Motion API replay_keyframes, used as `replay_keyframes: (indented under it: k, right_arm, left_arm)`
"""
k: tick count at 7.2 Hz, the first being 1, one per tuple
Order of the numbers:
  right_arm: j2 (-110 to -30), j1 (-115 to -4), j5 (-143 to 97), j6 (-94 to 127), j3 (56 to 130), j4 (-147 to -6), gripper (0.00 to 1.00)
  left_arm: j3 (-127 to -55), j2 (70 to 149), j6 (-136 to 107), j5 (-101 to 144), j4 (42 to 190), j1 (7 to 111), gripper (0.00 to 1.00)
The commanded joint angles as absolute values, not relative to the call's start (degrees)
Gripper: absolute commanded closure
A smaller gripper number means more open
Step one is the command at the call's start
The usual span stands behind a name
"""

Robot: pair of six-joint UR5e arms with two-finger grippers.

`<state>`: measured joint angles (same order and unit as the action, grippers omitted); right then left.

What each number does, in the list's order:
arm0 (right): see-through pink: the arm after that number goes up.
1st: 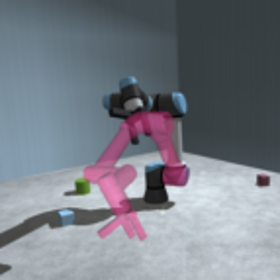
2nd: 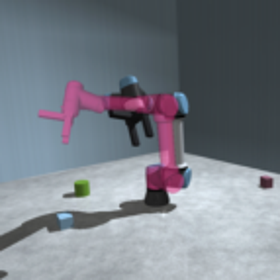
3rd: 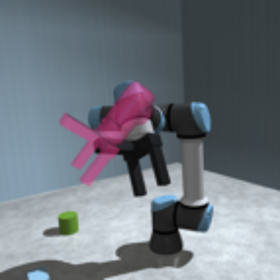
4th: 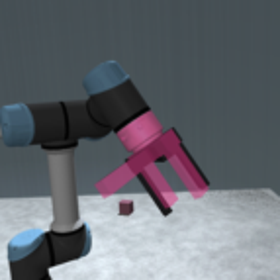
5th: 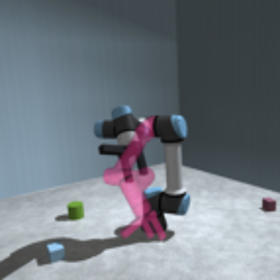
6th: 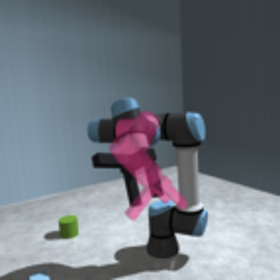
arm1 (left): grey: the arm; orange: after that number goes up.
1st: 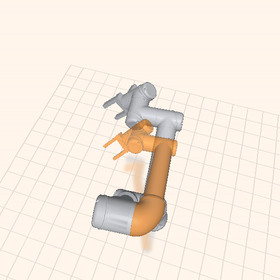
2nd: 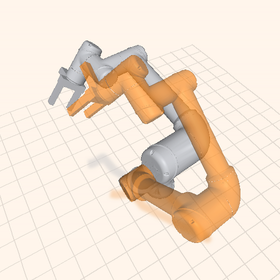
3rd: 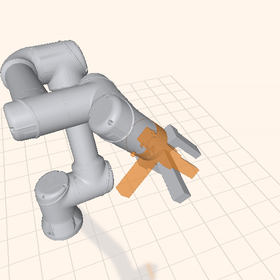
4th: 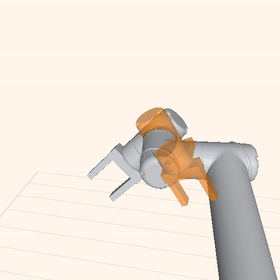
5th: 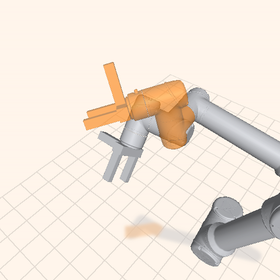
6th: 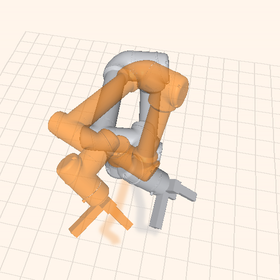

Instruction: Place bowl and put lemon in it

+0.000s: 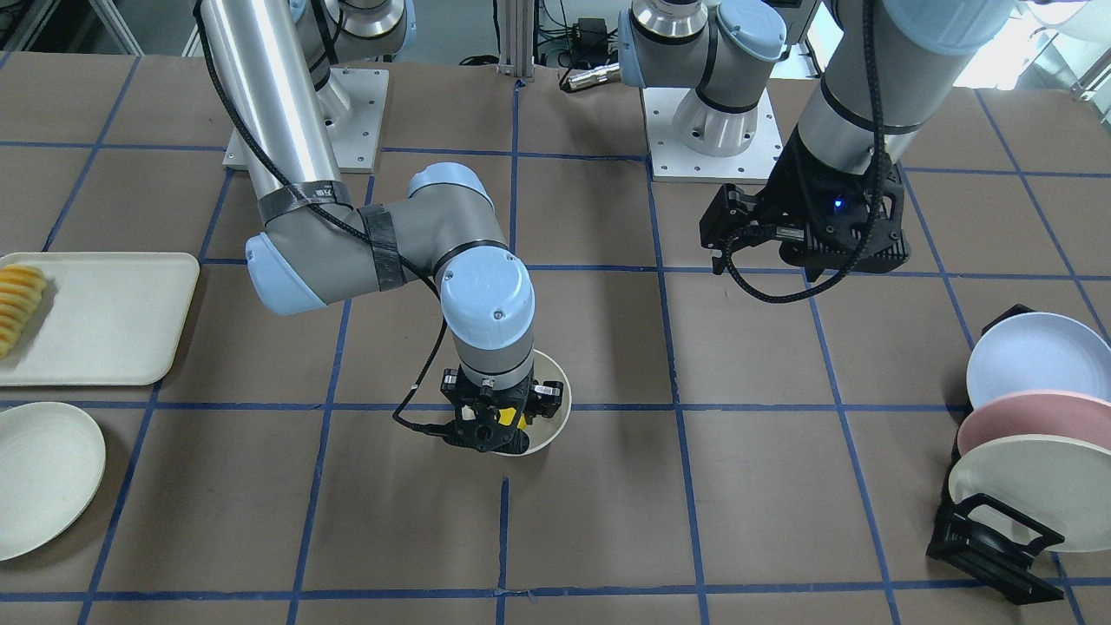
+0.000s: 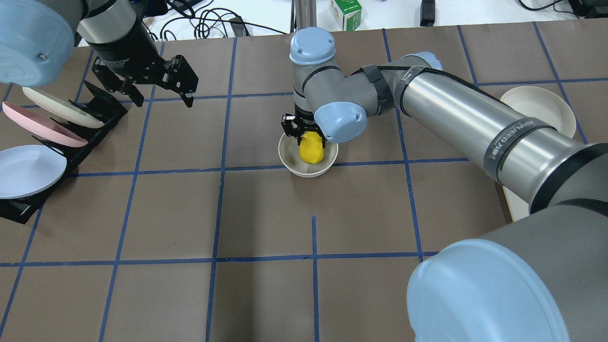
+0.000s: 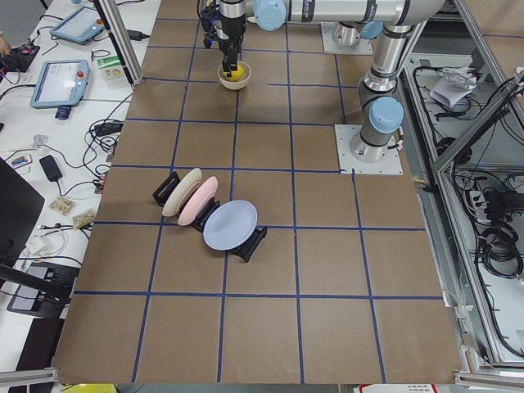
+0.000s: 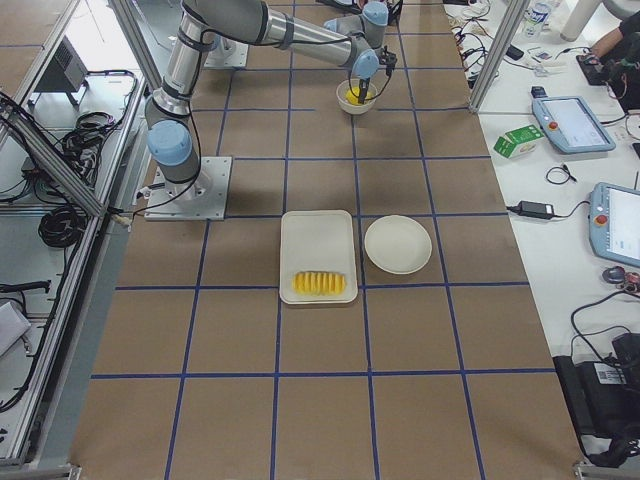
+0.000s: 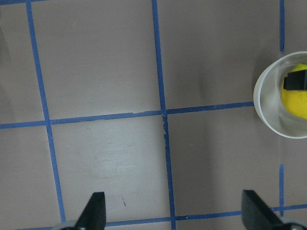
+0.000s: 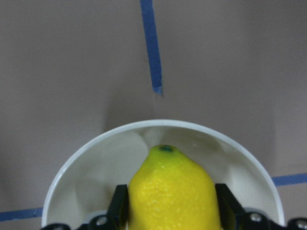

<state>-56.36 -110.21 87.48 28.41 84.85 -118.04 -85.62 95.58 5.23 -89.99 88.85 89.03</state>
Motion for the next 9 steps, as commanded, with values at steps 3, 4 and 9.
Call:
replay_keyframes:
  k: [3, 4, 9]
  right_arm:
    - [-60.88, -109.87, 88.06, 27.78, 84.99, -115.42, 0.00]
    - [-66.39, -107.95, 88.76, 26.64, 84.47, -107.83, 0.00]
    - [-86.46, -90.02, 88.42, 12.32, 85.86, -87.31, 0.00]
  left_arm:
    - [-85.61, 95.54, 5.19, -90.09, 88.86, 88.86, 0.00]
    - [-85.43, 95.71, 5.27, -90.17, 88.77, 88.77, 0.00]
    - [-85.60, 95.45, 5.27, -90.26, 88.77, 88.95, 0.00]
